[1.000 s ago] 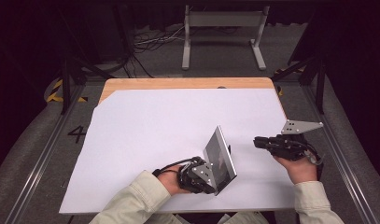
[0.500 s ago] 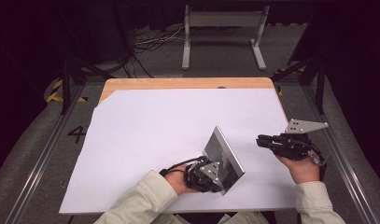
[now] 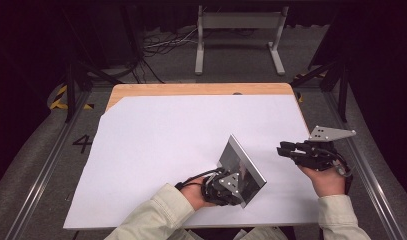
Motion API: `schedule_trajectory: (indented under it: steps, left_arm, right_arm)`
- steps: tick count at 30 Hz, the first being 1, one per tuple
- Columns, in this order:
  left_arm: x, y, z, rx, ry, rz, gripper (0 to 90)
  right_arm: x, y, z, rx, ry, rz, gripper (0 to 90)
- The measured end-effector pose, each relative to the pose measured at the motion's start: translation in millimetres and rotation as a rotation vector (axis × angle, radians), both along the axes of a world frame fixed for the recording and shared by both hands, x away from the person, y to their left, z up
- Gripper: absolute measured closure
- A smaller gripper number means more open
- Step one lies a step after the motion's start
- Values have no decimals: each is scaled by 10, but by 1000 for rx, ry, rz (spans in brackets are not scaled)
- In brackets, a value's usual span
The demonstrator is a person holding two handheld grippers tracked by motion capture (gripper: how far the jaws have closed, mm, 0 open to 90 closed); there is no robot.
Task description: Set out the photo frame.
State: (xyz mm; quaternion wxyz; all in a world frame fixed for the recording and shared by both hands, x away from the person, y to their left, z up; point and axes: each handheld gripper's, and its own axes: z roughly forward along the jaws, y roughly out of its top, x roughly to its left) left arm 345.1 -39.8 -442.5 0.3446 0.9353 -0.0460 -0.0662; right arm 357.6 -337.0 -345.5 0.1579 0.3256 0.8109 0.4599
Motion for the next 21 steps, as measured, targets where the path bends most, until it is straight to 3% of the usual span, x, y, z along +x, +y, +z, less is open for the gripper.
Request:
schedule_trajectory:
  steps: [11,21]
  left_arm:
    - [14,-58,-11,-20,5,22,900]
    - [68,111,48,-32,31,31,900]
  right_arm:
    - [-19,-5,39,5,18,-16,664]
    - [-50,34,117,-13,37,-15,638]
